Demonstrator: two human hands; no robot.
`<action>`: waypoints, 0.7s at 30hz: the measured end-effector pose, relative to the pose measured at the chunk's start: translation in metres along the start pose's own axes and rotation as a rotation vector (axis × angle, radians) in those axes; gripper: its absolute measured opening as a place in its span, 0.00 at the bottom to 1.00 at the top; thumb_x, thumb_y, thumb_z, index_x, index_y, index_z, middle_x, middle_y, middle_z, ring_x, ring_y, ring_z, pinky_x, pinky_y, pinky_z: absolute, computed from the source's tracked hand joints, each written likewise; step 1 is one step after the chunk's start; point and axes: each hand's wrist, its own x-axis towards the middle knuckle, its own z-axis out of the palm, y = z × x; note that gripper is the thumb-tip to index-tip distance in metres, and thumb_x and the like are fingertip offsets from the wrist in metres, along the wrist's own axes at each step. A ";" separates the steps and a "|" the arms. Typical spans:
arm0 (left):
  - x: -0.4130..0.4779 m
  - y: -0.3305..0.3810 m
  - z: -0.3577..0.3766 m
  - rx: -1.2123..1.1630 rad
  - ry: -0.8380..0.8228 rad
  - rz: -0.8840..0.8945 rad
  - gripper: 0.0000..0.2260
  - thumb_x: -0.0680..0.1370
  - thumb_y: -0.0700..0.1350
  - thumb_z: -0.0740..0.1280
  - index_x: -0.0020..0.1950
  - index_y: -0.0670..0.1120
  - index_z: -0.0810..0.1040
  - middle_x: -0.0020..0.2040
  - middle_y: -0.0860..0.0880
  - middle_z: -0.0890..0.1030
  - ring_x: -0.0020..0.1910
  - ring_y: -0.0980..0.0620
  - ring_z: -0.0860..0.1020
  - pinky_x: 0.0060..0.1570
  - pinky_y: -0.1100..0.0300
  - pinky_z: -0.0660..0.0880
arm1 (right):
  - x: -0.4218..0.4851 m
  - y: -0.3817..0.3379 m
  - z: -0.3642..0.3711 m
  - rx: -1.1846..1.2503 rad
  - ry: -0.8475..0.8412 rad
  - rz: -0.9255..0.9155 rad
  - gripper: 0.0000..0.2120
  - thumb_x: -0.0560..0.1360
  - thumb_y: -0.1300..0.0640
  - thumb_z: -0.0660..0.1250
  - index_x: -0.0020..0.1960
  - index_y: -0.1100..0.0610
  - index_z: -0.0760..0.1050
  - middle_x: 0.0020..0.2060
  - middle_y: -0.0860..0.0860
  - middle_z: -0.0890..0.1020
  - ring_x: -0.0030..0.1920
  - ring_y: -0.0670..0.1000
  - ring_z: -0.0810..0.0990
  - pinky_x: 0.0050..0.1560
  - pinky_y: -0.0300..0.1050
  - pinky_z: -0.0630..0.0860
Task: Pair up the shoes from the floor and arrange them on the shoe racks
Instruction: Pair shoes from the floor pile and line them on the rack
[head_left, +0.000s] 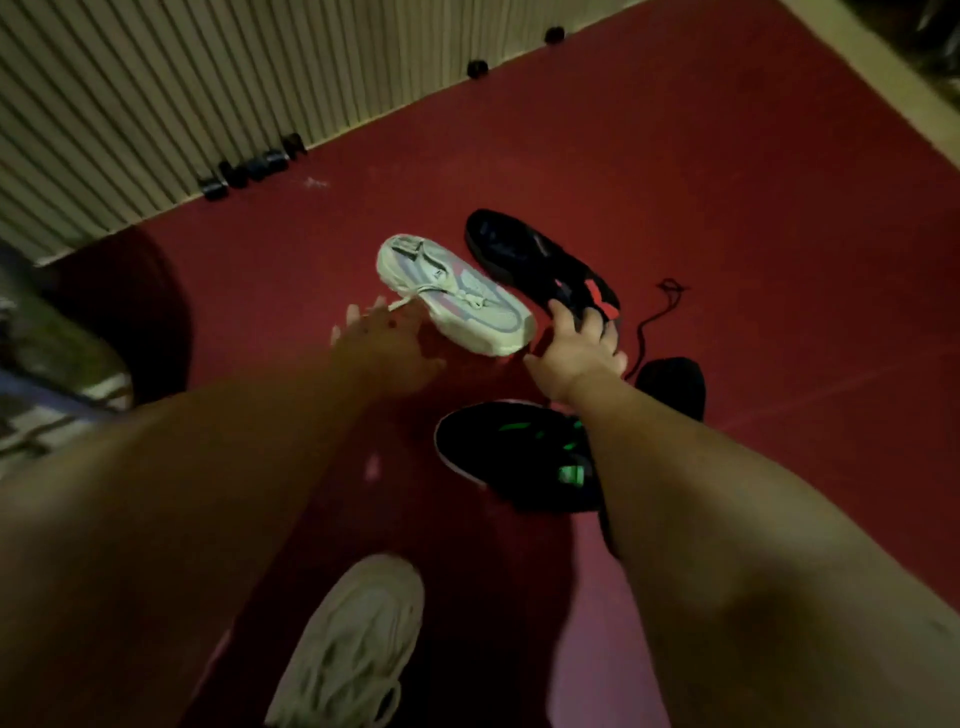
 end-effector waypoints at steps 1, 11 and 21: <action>0.015 0.006 0.012 0.008 -0.007 -0.005 0.38 0.75 0.61 0.62 0.77 0.54 0.44 0.78 0.43 0.46 0.75 0.37 0.45 0.72 0.41 0.48 | 0.014 0.007 -0.001 -0.014 -0.016 0.028 0.36 0.77 0.47 0.62 0.77 0.45 0.44 0.77 0.55 0.44 0.76 0.60 0.42 0.72 0.59 0.48; 0.103 0.037 0.057 -0.208 -0.169 0.026 0.37 0.78 0.57 0.61 0.77 0.55 0.39 0.76 0.40 0.34 0.75 0.36 0.50 0.72 0.44 0.56 | 0.134 0.036 -0.012 -0.017 -0.080 0.097 0.46 0.74 0.43 0.67 0.76 0.46 0.35 0.76 0.57 0.38 0.76 0.60 0.40 0.74 0.57 0.47; 0.085 0.013 0.082 0.001 -0.031 0.061 0.35 0.78 0.62 0.53 0.76 0.55 0.34 0.77 0.45 0.37 0.76 0.38 0.43 0.73 0.44 0.47 | 0.123 0.032 0.012 0.033 -0.004 0.213 0.53 0.70 0.39 0.69 0.76 0.51 0.33 0.72 0.63 0.55 0.71 0.64 0.57 0.69 0.57 0.57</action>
